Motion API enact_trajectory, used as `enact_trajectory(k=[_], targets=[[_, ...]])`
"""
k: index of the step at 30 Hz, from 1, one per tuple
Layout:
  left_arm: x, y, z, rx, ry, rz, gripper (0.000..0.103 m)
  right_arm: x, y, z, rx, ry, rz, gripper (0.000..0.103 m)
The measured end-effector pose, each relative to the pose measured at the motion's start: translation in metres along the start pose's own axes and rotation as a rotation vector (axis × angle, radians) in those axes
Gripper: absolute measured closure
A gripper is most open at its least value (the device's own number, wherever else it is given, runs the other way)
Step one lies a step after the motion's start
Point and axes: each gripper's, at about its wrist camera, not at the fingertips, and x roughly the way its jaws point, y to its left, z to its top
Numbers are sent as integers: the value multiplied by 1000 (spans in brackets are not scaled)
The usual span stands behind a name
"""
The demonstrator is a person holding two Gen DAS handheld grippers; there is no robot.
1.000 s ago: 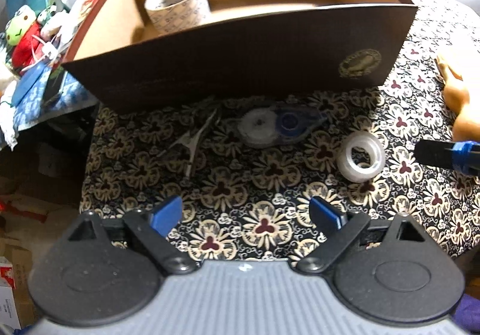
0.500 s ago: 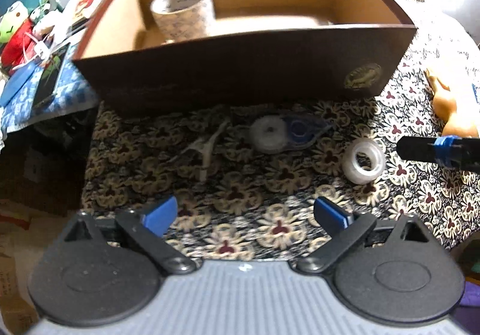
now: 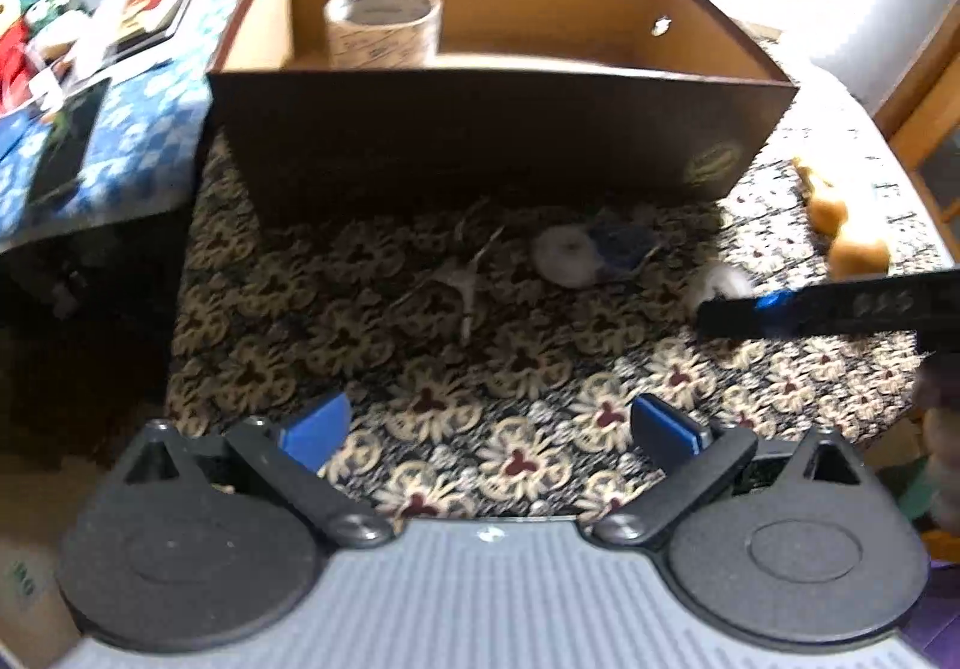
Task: Organize rigid objects
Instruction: 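Grasp the small clear tape roll with the right gripper and lift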
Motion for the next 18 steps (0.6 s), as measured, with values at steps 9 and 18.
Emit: enact_trajectory(k=[9, 18], targets=[[8, -11, 15, 59, -42, -93, 7, -12, -19, 15, 48, -45, -44, 90], [31, -50, 29, 59, -2, -339, 18, -1, -41, 32, -14, 10, -75, 90]])
